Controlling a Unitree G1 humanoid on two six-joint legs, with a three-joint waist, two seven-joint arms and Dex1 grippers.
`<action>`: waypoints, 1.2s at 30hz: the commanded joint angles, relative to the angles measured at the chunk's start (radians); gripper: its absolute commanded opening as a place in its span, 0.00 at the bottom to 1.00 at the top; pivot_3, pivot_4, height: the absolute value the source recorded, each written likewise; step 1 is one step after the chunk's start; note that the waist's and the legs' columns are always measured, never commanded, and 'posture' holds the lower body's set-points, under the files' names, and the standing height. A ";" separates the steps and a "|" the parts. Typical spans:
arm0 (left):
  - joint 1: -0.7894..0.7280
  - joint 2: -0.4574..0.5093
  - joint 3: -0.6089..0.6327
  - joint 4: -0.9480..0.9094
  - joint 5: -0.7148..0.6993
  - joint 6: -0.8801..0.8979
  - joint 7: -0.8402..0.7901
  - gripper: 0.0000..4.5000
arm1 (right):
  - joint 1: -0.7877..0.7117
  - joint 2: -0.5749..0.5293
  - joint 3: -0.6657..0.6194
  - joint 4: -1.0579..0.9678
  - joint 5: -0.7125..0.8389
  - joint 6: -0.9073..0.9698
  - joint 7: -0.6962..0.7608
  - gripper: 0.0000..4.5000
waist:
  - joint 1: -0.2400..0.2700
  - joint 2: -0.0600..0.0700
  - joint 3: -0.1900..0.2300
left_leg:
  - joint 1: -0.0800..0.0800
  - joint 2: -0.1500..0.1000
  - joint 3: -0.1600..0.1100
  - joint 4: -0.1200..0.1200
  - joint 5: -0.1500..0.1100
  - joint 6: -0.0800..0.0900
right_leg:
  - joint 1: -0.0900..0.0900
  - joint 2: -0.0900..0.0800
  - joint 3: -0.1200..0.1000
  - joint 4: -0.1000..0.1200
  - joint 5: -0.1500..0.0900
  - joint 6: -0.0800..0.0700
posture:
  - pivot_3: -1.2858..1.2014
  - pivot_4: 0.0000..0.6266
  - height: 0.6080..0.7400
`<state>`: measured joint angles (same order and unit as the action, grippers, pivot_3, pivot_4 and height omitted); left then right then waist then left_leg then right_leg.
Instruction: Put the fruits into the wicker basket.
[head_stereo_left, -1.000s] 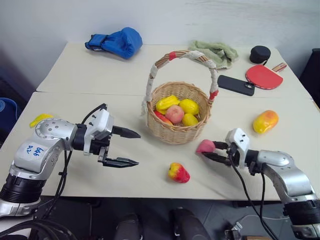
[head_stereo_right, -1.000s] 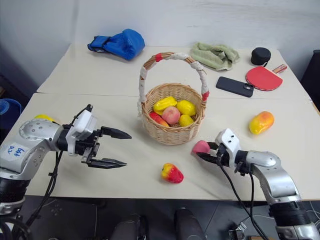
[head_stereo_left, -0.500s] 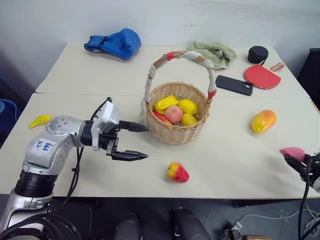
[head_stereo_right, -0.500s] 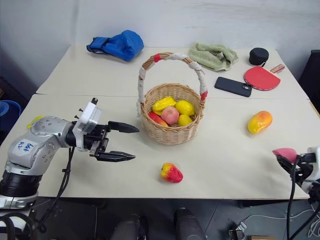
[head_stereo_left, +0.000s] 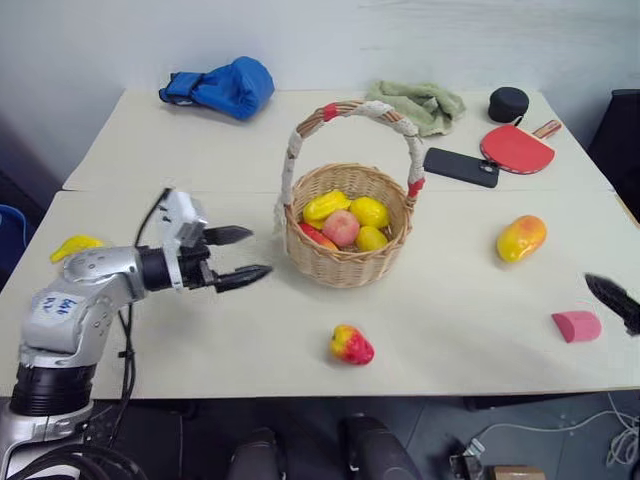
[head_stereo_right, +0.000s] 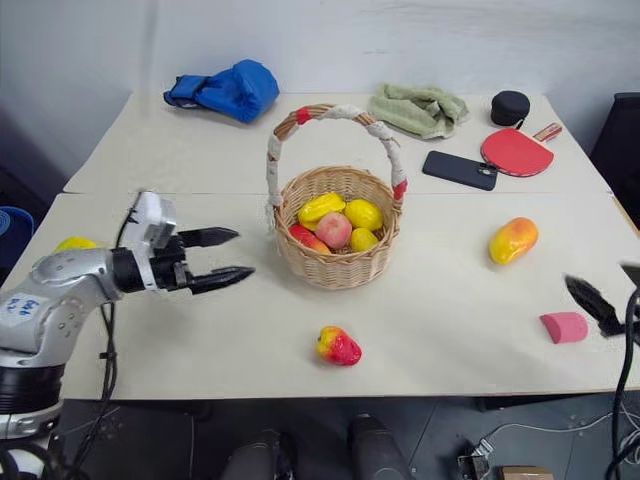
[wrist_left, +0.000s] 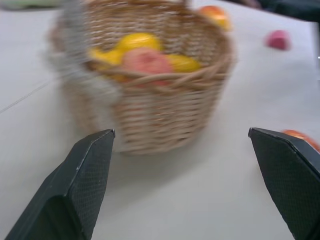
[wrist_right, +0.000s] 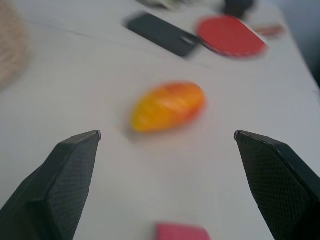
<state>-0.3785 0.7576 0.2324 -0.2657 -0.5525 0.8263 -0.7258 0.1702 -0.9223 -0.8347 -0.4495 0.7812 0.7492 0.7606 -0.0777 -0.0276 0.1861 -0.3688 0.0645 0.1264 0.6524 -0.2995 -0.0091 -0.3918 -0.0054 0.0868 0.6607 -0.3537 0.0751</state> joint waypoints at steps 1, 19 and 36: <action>0.029 0.001 0.156 -0.066 0.019 0.240 0.228 1.00 | -0.031 -0.064 0.028 -0.164 0.256 0.090 0.102 0.99 | 0.002 -0.003 0.000 | -0.001 0.000 -0.003 -0.001 0.000 0.000 | 0.000 0.001 -0.001 0.000 0.000 0.000 | 0.52 0.24 1.00; -0.330 -0.120 0.245 0.494 0.294 0.469 0.675 1.00 | -0.551 -0.080 0.495 -0.214 0.404 0.057 -0.009 0.99 | 0.052 -0.016 0.005 | -0.007 -0.001 -0.007 0.003 -0.001 -0.002 | -0.004 -0.007 -0.014 -0.001 0.001 0.001 | 0.52 0.24 1.00; -0.393 -0.091 0.188 0.656 0.303 0.357 0.621 0.16 | -0.461 -0.086 0.409 -0.257 0.395 0.033 -0.052 1.00 | 0.052 -0.014 0.004 | -0.005 -0.004 -0.005 0.002 0.005 -0.002 | -0.004 -0.021 -0.036 0.001 0.002 -0.002 | 0.52 0.24 1.00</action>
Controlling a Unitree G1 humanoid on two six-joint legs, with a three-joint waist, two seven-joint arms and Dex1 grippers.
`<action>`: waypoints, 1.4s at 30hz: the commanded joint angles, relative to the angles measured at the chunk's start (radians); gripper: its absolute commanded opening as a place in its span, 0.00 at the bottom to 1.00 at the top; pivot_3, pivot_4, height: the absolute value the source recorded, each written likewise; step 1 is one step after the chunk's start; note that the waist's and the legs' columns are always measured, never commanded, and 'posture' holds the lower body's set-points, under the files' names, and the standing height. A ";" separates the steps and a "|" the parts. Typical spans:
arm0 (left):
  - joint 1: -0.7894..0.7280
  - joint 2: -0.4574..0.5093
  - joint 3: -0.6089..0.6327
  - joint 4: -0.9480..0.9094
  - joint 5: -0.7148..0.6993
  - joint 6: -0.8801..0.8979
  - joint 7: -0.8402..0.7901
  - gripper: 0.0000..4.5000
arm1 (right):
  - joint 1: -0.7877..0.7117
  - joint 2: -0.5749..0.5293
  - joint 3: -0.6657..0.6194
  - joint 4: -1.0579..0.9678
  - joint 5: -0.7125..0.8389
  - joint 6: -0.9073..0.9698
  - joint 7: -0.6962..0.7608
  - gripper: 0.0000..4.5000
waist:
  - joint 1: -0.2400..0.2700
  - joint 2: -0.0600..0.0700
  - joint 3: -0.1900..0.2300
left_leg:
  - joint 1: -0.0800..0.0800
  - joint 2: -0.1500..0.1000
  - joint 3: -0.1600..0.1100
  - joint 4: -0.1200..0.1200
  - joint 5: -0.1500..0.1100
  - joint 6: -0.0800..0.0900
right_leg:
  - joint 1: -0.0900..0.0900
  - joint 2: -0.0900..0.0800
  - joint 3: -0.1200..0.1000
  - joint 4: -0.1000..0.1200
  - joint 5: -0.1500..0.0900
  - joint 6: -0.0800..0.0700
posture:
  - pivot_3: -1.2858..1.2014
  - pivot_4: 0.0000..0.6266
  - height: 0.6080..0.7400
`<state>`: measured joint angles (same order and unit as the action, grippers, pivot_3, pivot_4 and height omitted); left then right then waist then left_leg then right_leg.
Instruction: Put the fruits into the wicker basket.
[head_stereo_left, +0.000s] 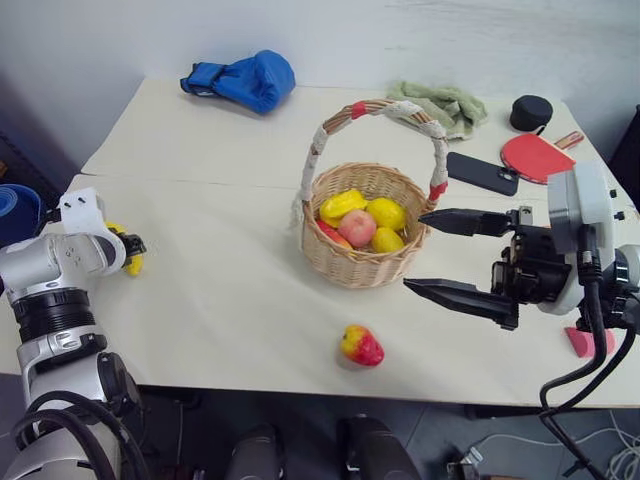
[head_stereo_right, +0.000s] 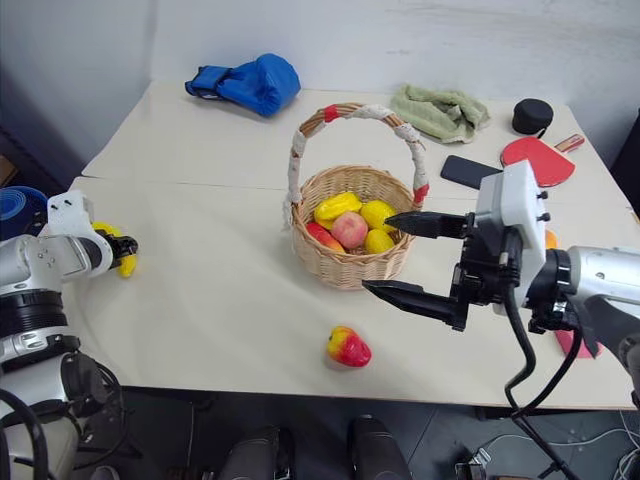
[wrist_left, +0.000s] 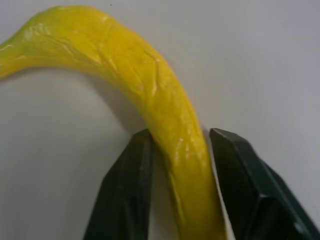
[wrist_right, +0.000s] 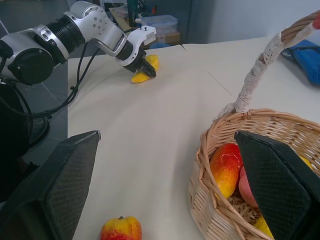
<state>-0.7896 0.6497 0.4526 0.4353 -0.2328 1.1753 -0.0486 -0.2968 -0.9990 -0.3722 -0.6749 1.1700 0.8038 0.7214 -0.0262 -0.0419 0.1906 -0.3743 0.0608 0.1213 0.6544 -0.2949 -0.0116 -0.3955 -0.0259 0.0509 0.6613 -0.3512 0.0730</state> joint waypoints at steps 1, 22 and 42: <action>0.028 0.026 -0.045 -0.068 -0.030 0.029 -0.088 0.13 | 0.013 -0.010 -0.061 -0.033 0.011 -0.019 -0.019 1.00 | 0.000 0.000 0.000 | 0.000 0.000 0.000 0.000 0.000 0.000 | 0.000 0.000 -0.001 0.000 0.000 0.000 | 0.52 0.24 1.00; -0.287 0.107 -0.701 -0.447 -0.380 -0.164 -1.174 0.13 | 0.254 0.007 -0.221 -0.099 0.038 -0.023 -0.132 1.00 | -0.001 0.005 0.000 | 0.000 -0.004 -0.004 -0.003 0.004 0.002 | 0.004 0.000 -0.005 -0.005 0.001 -0.003 | 0.52 0.24 1.00; -0.391 -0.180 -0.615 -0.247 -0.239 -0.129 -0.913 0.79 | 0.380 0.052 -0.237 -0.142 -0.067 -0.101 -0.133 1.00 | -0.005 0.005 0.000 | -0.016 -0.008 -0.003 0.004 0.007 0.006 | -0.015 0.000 0.006 0.003 0.002 0.004 | 0.52 0.24 1.00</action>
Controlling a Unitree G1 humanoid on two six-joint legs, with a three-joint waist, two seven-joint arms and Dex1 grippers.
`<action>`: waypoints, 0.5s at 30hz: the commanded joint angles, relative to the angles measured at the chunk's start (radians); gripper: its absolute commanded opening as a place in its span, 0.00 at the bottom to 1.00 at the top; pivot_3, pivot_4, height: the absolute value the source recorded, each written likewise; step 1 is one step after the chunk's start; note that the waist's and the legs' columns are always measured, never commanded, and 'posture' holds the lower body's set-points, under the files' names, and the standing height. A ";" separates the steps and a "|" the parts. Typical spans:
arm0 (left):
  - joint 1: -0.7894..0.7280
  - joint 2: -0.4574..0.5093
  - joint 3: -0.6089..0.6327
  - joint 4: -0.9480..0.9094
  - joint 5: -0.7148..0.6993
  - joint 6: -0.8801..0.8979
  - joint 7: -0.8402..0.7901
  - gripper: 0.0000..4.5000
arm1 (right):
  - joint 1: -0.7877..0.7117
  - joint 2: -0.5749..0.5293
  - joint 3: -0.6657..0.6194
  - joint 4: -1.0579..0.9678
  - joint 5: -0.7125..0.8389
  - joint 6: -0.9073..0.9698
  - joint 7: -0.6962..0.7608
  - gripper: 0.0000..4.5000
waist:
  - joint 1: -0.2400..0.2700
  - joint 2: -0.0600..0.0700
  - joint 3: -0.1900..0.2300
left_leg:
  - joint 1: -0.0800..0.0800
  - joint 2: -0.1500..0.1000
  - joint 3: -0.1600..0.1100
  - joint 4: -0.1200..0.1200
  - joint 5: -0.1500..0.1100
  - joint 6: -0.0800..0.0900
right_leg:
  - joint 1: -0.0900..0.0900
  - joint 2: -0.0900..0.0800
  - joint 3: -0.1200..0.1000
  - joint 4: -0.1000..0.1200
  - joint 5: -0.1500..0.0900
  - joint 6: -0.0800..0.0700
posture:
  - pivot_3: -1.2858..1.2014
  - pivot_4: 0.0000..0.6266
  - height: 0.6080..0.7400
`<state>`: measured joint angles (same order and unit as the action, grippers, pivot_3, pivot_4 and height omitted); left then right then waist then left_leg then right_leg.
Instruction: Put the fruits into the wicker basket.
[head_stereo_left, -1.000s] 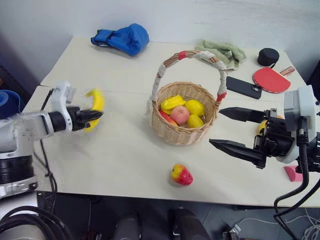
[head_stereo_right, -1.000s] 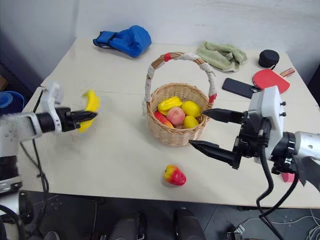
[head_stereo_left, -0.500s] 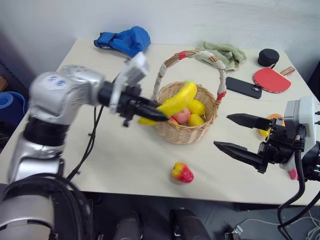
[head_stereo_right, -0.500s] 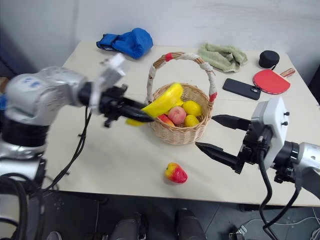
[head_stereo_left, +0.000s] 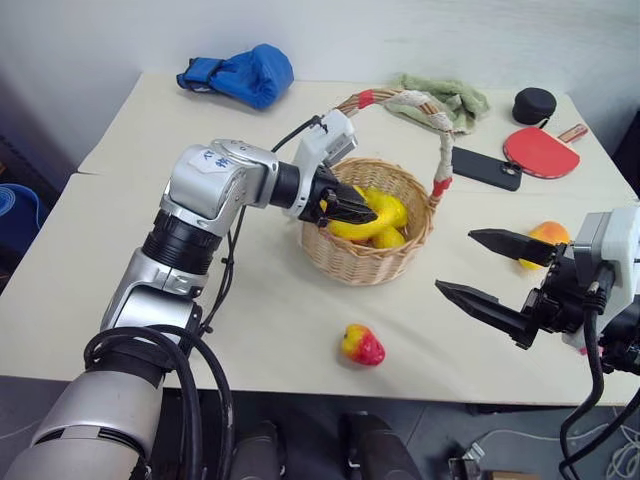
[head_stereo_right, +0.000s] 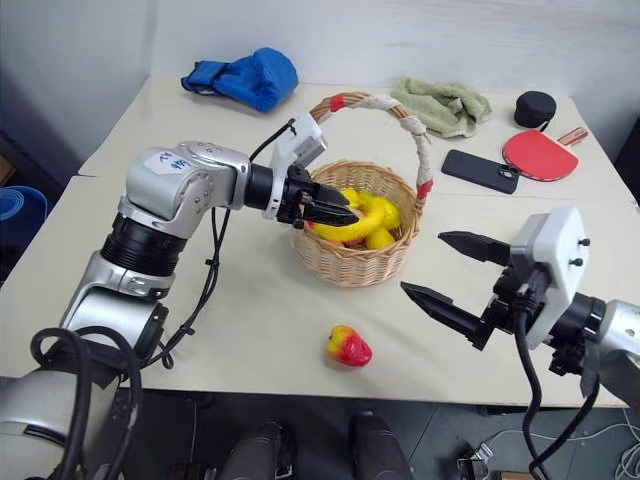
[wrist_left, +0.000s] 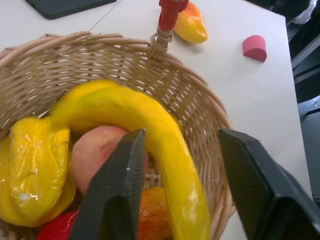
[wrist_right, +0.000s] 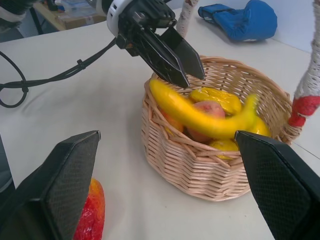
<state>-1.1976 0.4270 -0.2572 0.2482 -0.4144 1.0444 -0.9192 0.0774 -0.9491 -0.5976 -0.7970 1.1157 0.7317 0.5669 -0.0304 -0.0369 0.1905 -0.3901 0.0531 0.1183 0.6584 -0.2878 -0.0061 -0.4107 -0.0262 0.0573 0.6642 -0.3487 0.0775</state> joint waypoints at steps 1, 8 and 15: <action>0.030 0.058 0.131 -0.080 -0.086 -0.010 -0.066 0.79 | 0.012 0.000 -0.006 -0.021 -0.020 -0.031 0.032 1.00 | -0.002 0.000 0.000 | 0.001 0.000 0.000 0.000 0.000 0.000 | 0.000 0.000 0.000 0.001 0.000 0.000 | 0.52 0.24 1.00; 0.297 0.382 0.184 -0.357 -0.221 -0.192 -0.546 0.79 | 0.014 -0.002 0.256 -0.010 -0.209 -0.070 0.115 1.00 | -0.010 0.001 0.000 | 0.003 0.002 0.001 -0.001 -0.001 -0.004 | -0.001 0.001 -0.001 0.005 0.000 0.000 | 0.52 0.24 1.00; 0.387 0.512 0.088 -0.344 -0.097 -0.412 -0.681 0.79 | -0.150 0.089 0.656 0.132 -0.470 -0.125 0.155 1.00 | 0.002 -0.002 -0.001 | 0.001 -0.002 -0.003 0.005 0.000 0.002 | 0.002 -0.001 -0.002 0.005 -0.001 -0.002 | 0.52 0.24 1.00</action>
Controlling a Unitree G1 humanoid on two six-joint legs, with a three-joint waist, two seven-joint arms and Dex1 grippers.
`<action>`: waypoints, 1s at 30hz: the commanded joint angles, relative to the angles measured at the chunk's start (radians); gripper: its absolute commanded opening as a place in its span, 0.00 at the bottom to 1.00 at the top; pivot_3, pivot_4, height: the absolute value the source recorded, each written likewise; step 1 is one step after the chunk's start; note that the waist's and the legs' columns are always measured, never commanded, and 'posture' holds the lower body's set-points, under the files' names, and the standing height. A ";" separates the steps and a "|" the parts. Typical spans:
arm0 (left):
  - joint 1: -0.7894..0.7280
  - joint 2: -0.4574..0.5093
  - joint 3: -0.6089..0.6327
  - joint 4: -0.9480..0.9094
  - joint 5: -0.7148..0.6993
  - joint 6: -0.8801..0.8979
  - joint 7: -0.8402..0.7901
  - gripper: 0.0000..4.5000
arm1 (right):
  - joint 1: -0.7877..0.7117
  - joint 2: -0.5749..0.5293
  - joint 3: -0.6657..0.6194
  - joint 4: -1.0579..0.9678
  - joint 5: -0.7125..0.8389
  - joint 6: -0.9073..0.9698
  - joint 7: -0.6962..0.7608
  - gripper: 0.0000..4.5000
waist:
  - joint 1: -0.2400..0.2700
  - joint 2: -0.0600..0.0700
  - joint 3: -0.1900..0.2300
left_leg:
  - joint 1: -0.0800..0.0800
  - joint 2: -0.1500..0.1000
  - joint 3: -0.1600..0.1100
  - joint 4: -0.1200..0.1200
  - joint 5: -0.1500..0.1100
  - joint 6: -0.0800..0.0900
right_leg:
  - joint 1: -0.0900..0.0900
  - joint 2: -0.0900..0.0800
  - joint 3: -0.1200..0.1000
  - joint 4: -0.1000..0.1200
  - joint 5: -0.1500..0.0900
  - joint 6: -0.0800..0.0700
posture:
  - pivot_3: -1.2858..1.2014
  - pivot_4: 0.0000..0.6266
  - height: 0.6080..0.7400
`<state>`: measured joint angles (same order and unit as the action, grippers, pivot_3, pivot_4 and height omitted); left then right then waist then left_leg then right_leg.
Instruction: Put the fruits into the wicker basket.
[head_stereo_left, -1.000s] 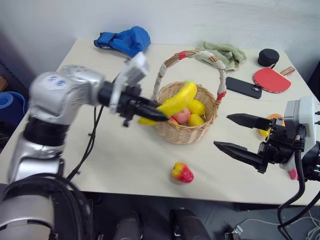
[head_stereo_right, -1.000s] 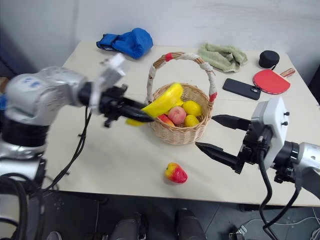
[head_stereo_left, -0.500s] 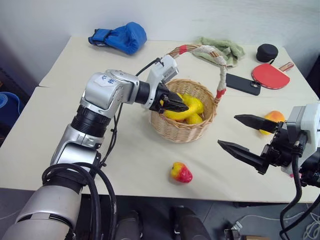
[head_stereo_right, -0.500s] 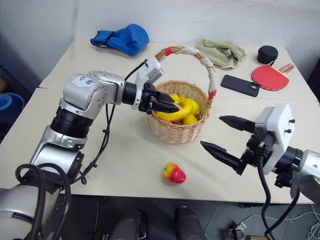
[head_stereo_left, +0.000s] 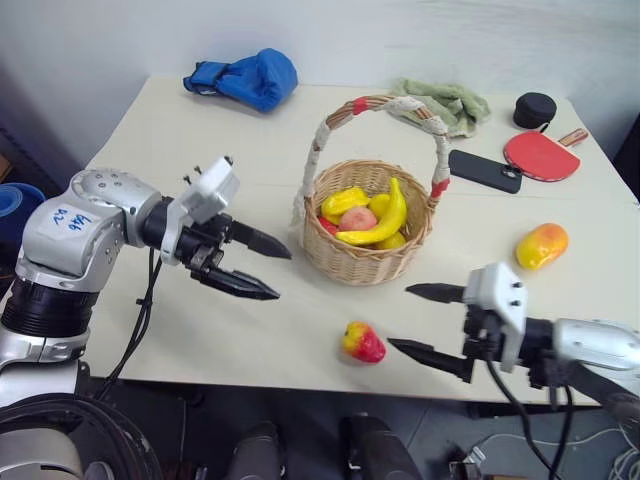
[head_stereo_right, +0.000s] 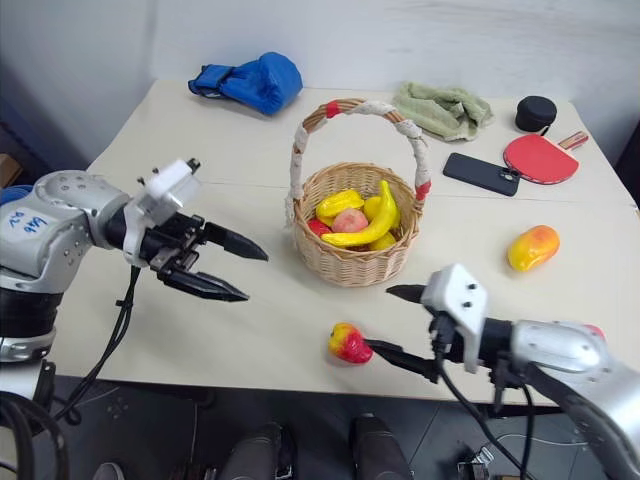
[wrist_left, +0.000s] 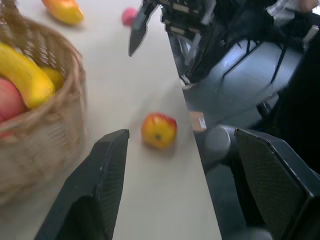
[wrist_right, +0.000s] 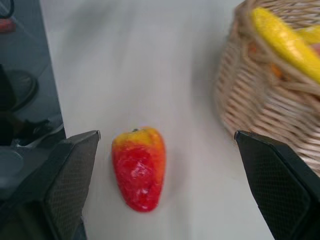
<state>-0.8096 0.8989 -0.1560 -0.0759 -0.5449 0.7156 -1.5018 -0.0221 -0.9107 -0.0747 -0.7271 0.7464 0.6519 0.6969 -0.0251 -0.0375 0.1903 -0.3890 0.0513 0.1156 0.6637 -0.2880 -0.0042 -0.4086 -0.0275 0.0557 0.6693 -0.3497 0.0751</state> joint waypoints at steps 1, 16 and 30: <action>-0.001 0.047 -0.022 -0.020 0.036 -0.094 -0.102 0.79 | -0.071 0.074 0.181 0.096 -0.137 -0.059 0.034 1.00 | -0.004 -0.002 -0.001 | 0.000 0.000 0.001 0.000 -0.001 0.001 | 0.000 0.000 0.000 -0.001 0.000 0.000 | 0.52 0.24 1.00; -0.055 0.008 -0.029 0.001 0.010 -0.095 -0.050 0.80 | -0.055 0.219 0.274 0.270 -0.275 -0.164 0.113 0.72 | -0.006 -0.001 -0.001 | -0.001 0.000 0.002 0.001 -0.003 0.003 | -0.002 0.000 0.001 0.001 0.000 0.001 | 0.52 0.24 1.00; -0.149 -0.200 0.057 0.116 0.016 -0.098 0.163 0.80 | -0.476 0.253 0.047 0.267 0.022 0.067 -0.177 0.41 | -0.010 -0.001 -0.001 | -0.001 0.000 0.002 0.003 -0.003 0.002 | -0.003 -0.001 0.001 0.005 0.000 0.002 | 0.52 0.24 1.00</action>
<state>-0.9367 0.7021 -0.1392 0.0434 -0.5226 0.6231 -1.3696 -0.4481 -0.6750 -0.0767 -0.4903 0.8391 0.7176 0.5553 -0.0350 -0.0383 0.1896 -0.3905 0.0514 0.1174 0.6665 -0.2905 -0.0021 -0.4126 -0.0282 0.0572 0.6743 -0.3497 0.0766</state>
